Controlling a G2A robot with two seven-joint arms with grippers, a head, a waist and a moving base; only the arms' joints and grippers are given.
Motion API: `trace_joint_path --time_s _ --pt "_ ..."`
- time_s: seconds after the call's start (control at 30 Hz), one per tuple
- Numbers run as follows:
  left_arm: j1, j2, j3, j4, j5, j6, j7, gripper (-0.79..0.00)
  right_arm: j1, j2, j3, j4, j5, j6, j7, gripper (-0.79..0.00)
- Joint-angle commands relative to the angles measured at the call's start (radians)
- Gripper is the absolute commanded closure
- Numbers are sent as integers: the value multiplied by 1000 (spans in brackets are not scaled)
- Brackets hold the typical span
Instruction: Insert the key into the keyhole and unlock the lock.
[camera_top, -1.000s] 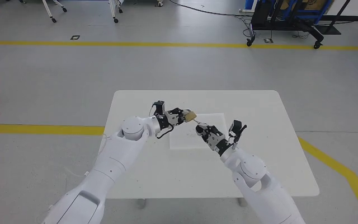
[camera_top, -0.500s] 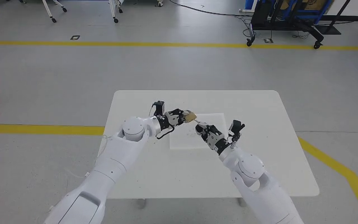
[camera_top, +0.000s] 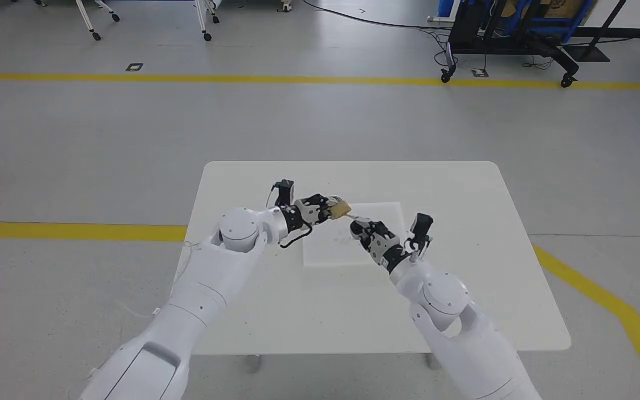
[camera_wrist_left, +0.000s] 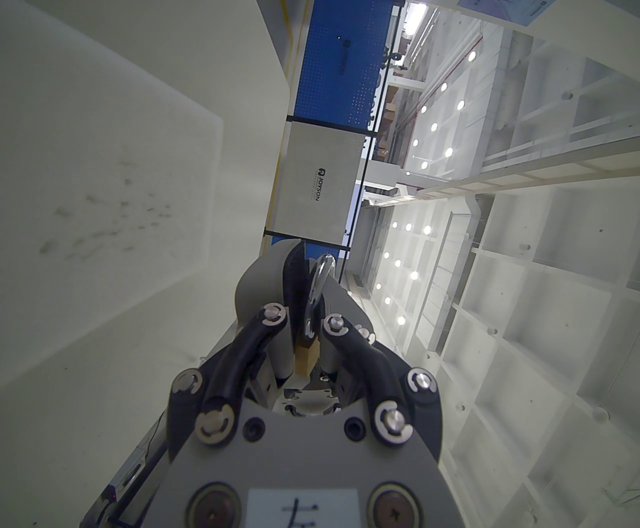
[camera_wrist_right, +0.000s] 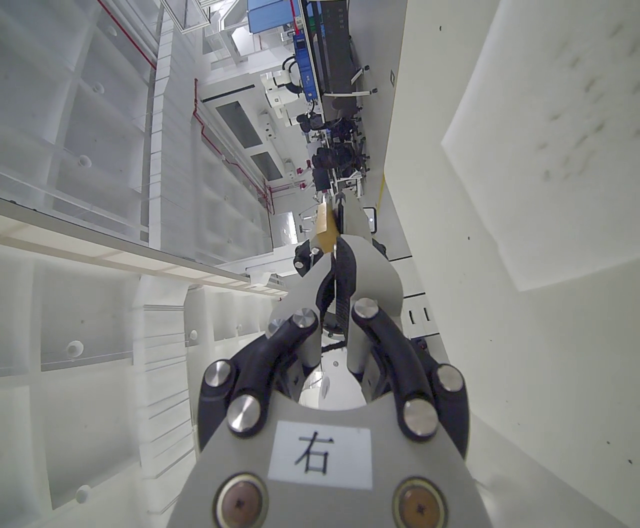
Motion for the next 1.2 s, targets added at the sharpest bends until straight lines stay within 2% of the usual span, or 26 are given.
trace_joint_path --time_s 0.0,0.93,1.1,1.17 --pt "2 -1 0 -4 10 4 15 0 2 -2 -1 2 -3 0 -6 0" --pt "42 -13 -27 -67 49 21 111 0 38 -36 -14 34 -40 14 -106 0" --pt "45 -14 -35 -69 59 26 128 0 40 -41 -7 26 -34 -24 -90 0" --pt "46 -13 -41 -71 58 28 127 0 39 -42 -3 23 -10 -50 -41 0"
